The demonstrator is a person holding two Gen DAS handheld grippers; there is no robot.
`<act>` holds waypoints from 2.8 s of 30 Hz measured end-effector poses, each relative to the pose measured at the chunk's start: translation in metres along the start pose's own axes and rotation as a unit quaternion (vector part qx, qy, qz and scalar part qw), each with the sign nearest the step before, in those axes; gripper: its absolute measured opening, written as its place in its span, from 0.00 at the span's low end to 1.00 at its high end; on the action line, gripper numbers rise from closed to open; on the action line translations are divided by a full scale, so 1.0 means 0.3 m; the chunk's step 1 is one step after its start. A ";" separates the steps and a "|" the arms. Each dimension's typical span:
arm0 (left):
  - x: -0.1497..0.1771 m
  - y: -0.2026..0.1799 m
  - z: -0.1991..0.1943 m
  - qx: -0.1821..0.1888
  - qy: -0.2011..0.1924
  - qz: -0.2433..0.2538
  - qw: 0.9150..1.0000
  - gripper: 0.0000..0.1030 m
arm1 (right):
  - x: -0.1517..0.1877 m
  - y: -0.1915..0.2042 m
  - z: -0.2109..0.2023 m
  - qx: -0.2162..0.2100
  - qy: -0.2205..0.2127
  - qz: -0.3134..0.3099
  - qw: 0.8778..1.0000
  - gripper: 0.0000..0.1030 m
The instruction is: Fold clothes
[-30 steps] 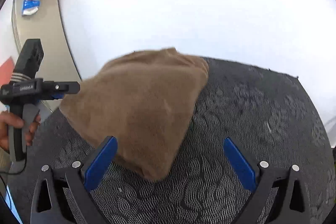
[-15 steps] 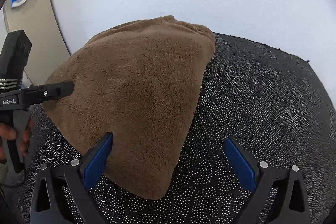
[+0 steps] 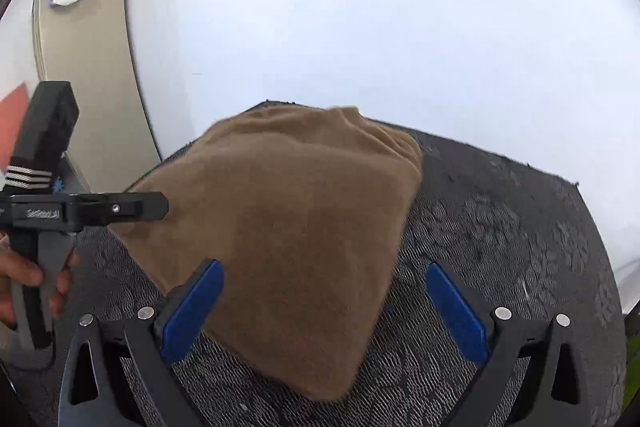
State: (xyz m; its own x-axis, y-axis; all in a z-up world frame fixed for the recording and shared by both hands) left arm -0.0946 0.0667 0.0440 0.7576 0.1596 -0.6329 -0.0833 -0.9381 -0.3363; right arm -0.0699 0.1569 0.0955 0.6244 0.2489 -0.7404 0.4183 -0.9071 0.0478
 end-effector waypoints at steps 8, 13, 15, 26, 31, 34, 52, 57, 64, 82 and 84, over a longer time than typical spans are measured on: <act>-0.013 -0.014 -0.018 -0.006 -0.019 0.015 1.000 1.00 | -0.018 0.107 0.125 -0.037 0.024 -0.013 0.999 1.00; 0.022 0.026 0.093 0.008 0.029 -0.007 1.000 1.00 | 0.043 0.073 0.135 -0.053 0.020 -0.022 0.998 1.00; 0.008 0.048 0.084 0.030 0.027 -0.031 0.999 1.00 | 0.062 0.074 0.129 -0.049 0.015 -0.031 0.998 1.00; -0.150 0.280 0.114 0.078 0.053 -0.168 0.981 1.00 | 0.056 0.086 0.119 -0.046 0.015 -0.032 0.998 1.00; -0.179 0.292 0.220 0.095 0.091 -0.155 0.979 1.00 | 0.054 0.083 0.124 -0.046 0.014 -0.031 0.998 1.00; -0.183 0.279 0.284 0.127 0.116 -0.142 0.975 1.00 | 0.054 0.081 0.125 -0.046 0.014 -0.030 0.998 1.00; -0.218 0.166 0.412 0.230 0.265 -0.064 0.934 1.00 | 0.044 0.077 0.146 -0.047 0.012 -0.029 0.998 1.00; -0.205 0.105 0.430 0.289 0.292 -0.075 0.909 1.00 | 0.043 0.076 0.150 -0.048 0.011 -0.027 0.998 1.00; -0.196 0.079 0.450 0.298 0.307 -0.086 0.900 1.00 | 0.045 0.075 0.152 -0.051 0.010 -0.024 0.998 1.00; -0.165 0.015 0.441 0.242 0.317 -0.066 0.915 1.00 | 0.014 -0.061 0.039 -0.172 -0.045 0.065 0.982 1.00; -0.163 0.012 0.439 0.243 0.317 -0.066 0.914 1.00 | -0.007 -0.136 0.008 -0.200 -0.057 0.111 0.972 1.00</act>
State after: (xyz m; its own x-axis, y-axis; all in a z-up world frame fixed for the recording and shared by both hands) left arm -0.2172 0.0959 -0.0180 0.9921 -0.0932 -0.0837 -0.1244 -0.6521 -0.7479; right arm -0.0900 0.1927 0.0935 0.6616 0.0025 -0.7499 0.5183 -0.7242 0.4548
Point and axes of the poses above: each gripper's, at about its wrist camera, not at the fingertips, and z roughly the way its jaws point, y to its left, x to its underside, the point moved 3 cm from there along z, roughly the way its jaws point, and after that the axes turned 9 degrees about -x, right-handed, at the moved point
